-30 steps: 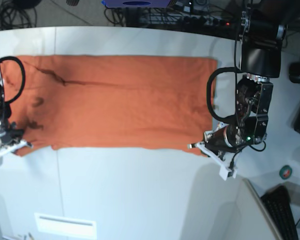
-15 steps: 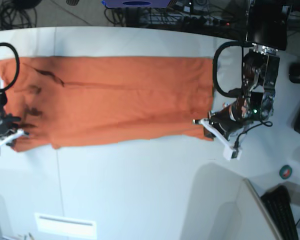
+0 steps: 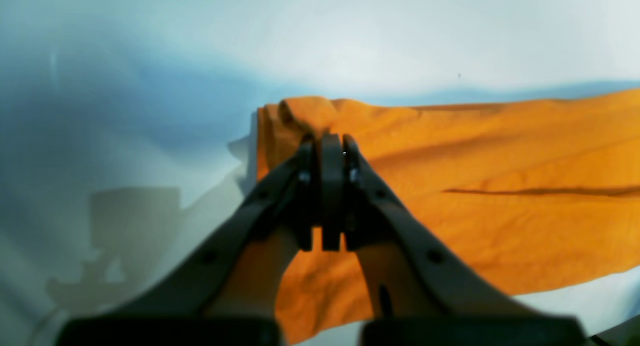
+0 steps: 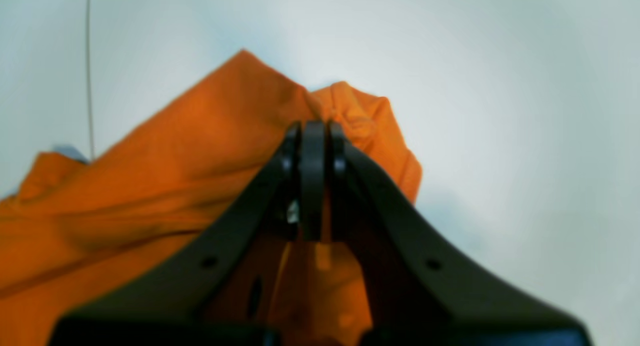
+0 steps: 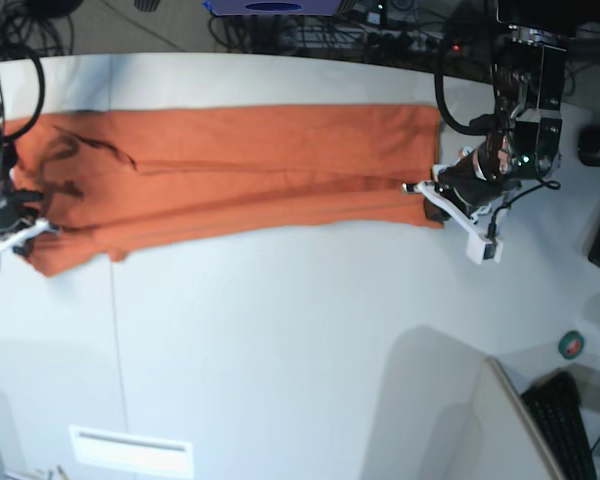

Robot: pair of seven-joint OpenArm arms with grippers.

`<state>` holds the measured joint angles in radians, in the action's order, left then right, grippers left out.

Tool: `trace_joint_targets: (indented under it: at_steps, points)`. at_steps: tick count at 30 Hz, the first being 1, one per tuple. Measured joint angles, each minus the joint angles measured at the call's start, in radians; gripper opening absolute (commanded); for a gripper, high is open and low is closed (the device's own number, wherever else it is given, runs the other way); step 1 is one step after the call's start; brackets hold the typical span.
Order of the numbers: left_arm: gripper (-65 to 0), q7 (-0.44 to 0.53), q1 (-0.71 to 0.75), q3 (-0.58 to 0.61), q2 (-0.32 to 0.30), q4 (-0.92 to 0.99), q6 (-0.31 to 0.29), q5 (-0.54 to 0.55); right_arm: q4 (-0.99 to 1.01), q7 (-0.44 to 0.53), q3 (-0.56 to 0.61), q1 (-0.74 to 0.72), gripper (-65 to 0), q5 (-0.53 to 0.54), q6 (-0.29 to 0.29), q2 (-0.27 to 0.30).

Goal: Layout the t-shirt on the table in an organized manner, then fold the t-shirt properly
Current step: 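Fold the grasped edge over toward the collar side with both grippers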

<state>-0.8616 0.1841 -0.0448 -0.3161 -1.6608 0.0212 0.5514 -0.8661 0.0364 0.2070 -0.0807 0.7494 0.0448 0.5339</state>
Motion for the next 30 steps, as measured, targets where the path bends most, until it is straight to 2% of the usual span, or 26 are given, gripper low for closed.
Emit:
trace_joint_targets:
  at_steps: [3, 7, 18, 19, 21, 22, 24, 30]
  points:
    - [-65.0, 0.005, 0.002, 0.000, 0.000, -0.014, 0.000, 0.000, -0.085, -0.085, -0.065, 0.055, -65.0, -0.002, -0.003, 0.006]
    - [-65.0, 0.002, 0.010, 0.000, 0.000, -0.023, 0.000, 0.000, -0.183, -0.144, -0.147, 0.128, -65.0, -0.003, -0.001, 0.003]
    - [-65.0, 0.003, 0.010, 0.000, -0.001, -0.023, 0.000, 0.000, -0.321, -0.145, -0.181, 0.263, -65.0, -0.004, -0.003, 0.004]
    - [-65.0, -0.022, 0.011, 0.000, 0.000, -0.023, 0.000, 0.000, -0.333, -0.148, -0.181, 0.281, -65.0, -0.004, -0.004, 0.004]
    - [-65.0, -0.097, 0.008, 0.000, -0.001, -0.024, 0.000, 0.000, -0.361, -0.155, -0.181, 0.319, -65.0, -0.005, -0.012, 0.004]
    - [-65.0, -0.109, 0.008, 0.000, -0.001, -0.024, 0.000, 0.000, -0.380, -0.160, -0.181, 0.336, -65.0, -0.003, -0.034, 0.003]
    - [-65.0, -0.108, 0.007, 0.000, 0.000, -0.024, 0.000, 0.000, -0.412, -0.153, -0.181, 0.357, -65.0, -0.003, -0.071, 0.002]
    - [-65.0, -0.108, 0.008, 0.000, -0.020, -0.018, -0.005, 0.000, -0.410, -0.153, -0.181, 0.378, -65.0, -0.002, -0.079, 0.004]
